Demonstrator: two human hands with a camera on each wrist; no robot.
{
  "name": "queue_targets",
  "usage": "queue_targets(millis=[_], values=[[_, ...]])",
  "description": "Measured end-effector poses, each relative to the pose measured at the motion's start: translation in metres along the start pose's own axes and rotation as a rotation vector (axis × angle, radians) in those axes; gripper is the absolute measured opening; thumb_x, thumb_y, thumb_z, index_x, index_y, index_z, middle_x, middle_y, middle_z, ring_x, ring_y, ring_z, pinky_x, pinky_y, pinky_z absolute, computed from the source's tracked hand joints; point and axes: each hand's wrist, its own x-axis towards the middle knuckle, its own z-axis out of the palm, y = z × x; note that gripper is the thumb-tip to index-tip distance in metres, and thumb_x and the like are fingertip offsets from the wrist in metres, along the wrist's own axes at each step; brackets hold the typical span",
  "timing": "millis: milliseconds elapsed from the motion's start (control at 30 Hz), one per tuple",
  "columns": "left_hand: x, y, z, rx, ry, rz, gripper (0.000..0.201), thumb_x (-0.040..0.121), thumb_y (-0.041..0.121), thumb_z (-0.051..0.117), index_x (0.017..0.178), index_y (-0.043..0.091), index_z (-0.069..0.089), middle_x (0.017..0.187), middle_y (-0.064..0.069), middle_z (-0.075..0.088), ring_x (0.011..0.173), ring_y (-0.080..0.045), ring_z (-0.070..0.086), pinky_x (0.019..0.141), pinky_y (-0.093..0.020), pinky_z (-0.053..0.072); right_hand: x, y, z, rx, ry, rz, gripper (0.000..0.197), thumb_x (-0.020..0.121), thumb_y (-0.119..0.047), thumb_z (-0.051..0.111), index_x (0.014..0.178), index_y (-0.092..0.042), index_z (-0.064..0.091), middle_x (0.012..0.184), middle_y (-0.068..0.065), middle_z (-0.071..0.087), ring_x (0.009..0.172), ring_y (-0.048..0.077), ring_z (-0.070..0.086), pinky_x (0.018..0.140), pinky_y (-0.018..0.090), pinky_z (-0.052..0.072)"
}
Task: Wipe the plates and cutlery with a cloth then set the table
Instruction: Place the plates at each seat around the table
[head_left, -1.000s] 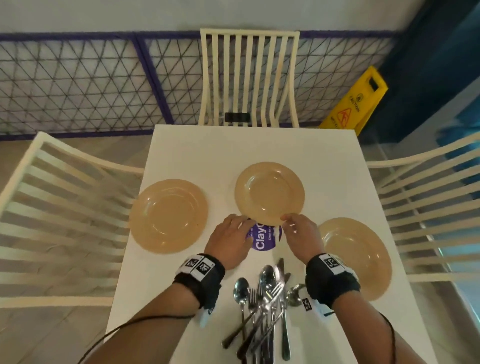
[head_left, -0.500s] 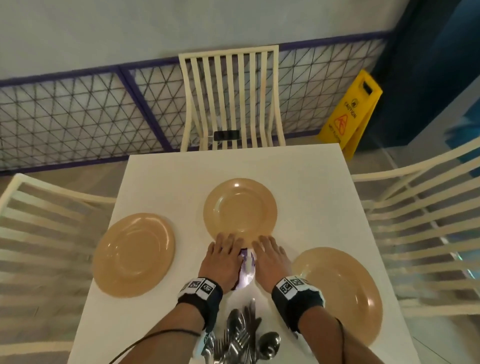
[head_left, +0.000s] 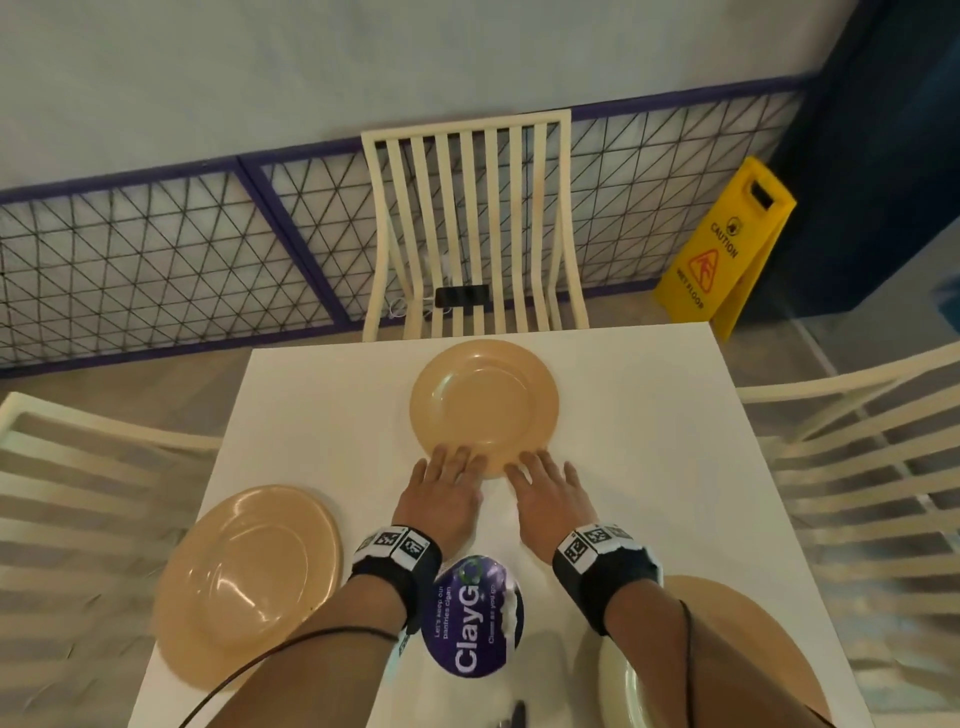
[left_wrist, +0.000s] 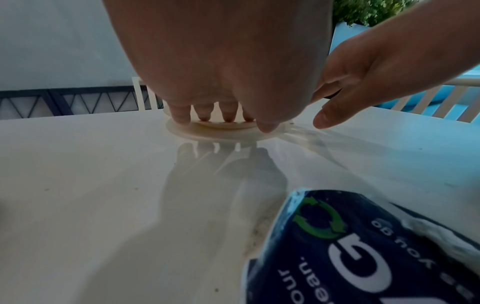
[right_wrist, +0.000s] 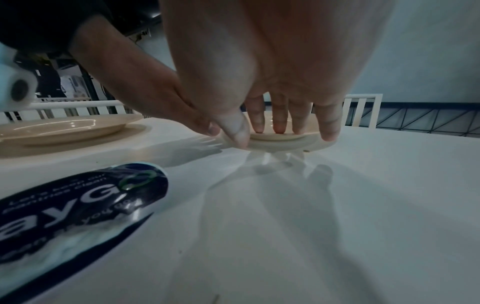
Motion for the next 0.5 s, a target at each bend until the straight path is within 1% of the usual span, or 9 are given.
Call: queue_targets(millis=[167,233,267,333,400,433,500], values=[[0.003,-0.006,-0.004,0.011,-0.002,0.017,0.056,0.106,0.032,0.028,0.159,0.025,0.01,0.168,0.0,0.007,0.155,-0.029,0.002,0.124,-0.047,0.014,0.001,0.001,-0.005,0.047,0.021,0.002,0.059,0.097,-0.014,0.047,0.152,-0.018,0.026,0.162,0.008,0.018,0.153,0.029,0.01,0.122,0.052,0.016],[-0.003,-0.006,-0.007,-0.027,0.012,0.034,0.056,0.106,0.031,0.031,0.159,0.025,0.013,0.168,-0.001,0.009,0.155,-0.03,0.003,0.124,-0.047,0.016,-0.008,0.002,-0.01,0.102,0.045,0.005,0.057,0.1,-0.018,0.045,0.153,-0.02,0.025,0.162,0.006,0.018,0.153,0.027,0.011,0.123,0.05,0.017],[-0.008,-0.004,-0.009,-0.054,0.029,0.053,0.055,0.105,0.03,0.032,0.158,0.025,0.017,0.167,-0.001,0.013,0.154,-0.029,0.006,0.124,-0.045,0.018,-0.017,0.004,-0.013,0.141,0.06,0.004,0.056,0.101,-0.021,0.043,0.154,-0.02,0.026,0.162,0.005,0.019,0.153,0.026,0.012,0.123,0.048,0.018],[-0.026,0.008,-0.013,-0.129,0.072,0.093,0.05,0.105,0.03,0.034,0.154,0.026,0.03,0.163,0.002,0.026,0.152,-0.025,0.018,0.121,-0.038,0.023,-0.042,0.009,-0.017,0.247,0.109,0.007,0.053,0.103,-0.025,0.042,0.154,-0.021,0.029,0.159,0.003,0.027,0.149,0.023,0.023,0.121,0.041,0.024],[-0.056,0.03,-0.015,-0.222,0.077,0.146,0.043,0.105,0.032,0.034,0.148,0.031,0.042,0.153,0.009,0.043,0.142,-0.014,0.036,0.114,-0.029,0.031,-0.077,0.016,-0.017,0.379,0.157,0.043,0.05,0.103,-0.028,0.043,0.152,-0.023,0.036,0.153,-0.001,0.037,0.14,0.019,0.038,0.114,0.033,0.033],[-0.072,0.043,-0.013,-0.247,0.066,0.195,0.041,0.105,0.032,0.034,0.144,0.034,0.046,0.146,0.012,0.05,0.134,-0.01,0.044,0.109,-0.026,0.035,-0.098,0.019,-0.014,0.43,0.178,0.068,0.048,0.103,-0.029,0.044,0.15,-0.024,0.039,0.149,-0.003,0.041,0.136,0.018,0.043,0.111,0.031,0.037],[-0.103,0.074,-0.004,-0.249,0.015,0.336,0.039,0.104,0.034,0.032,0.139,0.035,0.051,0.134,0.014,0.058,0.124,-0.008,0.051,0.102,-0.024,0.039,-0.144,0.029,-0.001,0.486,0.207,0.132,0.043,0.102,-0.031,0.045,0.145,-0.025,0.046,0.143,-0.005,0.047,0.13,0.016,0.047,0.107,0.031,0.04]])
